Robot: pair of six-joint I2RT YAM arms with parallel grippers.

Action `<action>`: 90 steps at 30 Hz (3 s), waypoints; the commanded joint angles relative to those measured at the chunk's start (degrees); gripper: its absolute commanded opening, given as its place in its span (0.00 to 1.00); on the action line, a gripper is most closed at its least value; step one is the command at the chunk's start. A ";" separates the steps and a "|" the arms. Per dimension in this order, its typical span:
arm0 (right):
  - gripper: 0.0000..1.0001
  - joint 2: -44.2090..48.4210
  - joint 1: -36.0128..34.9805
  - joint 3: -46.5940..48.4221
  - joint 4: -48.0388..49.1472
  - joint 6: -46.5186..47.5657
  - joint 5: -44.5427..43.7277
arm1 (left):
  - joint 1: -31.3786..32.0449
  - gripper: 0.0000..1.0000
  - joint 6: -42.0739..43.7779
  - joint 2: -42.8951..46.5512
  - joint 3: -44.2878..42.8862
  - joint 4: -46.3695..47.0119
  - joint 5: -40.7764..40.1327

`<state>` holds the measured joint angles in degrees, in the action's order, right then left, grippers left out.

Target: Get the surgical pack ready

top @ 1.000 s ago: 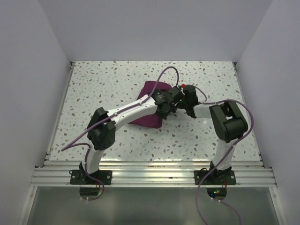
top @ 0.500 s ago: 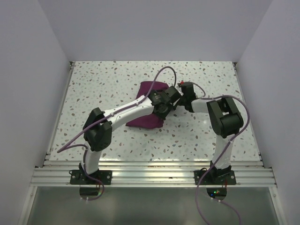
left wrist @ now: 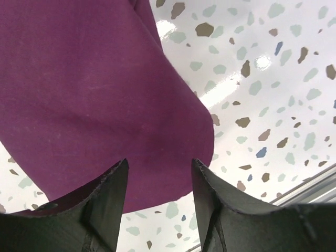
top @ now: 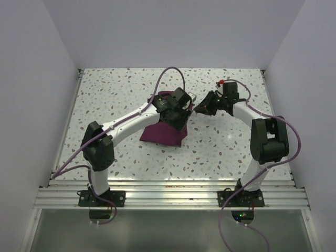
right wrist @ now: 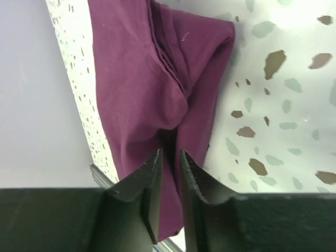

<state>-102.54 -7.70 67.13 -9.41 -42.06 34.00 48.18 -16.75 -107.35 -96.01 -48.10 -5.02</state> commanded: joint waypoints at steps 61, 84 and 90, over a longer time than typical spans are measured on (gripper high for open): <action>0.04 -2.83 -16.11 -10.19 21.61 -17.95 1.70 | 0.86 0.00 -2.76 -6.11 -7.70 -2.00 4.05; 0.05 -1.70 -6.63 -6.23 11.36 -12.00 1.77 | -0.02 0.00 -3.20 -3.31 0.47 0.11 4.75; 0.07 -0.81 -3.02 -0.61 0.28 -2.33 2.22 | -0.37 0.48 -2.59 -0.76 0.65 -0.07 2.65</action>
<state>-105.71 -10.63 62.70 -1.48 -51.44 35.59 48.21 -19.90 -112.79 -95.22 -49.45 -1.74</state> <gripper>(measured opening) 0.067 0.427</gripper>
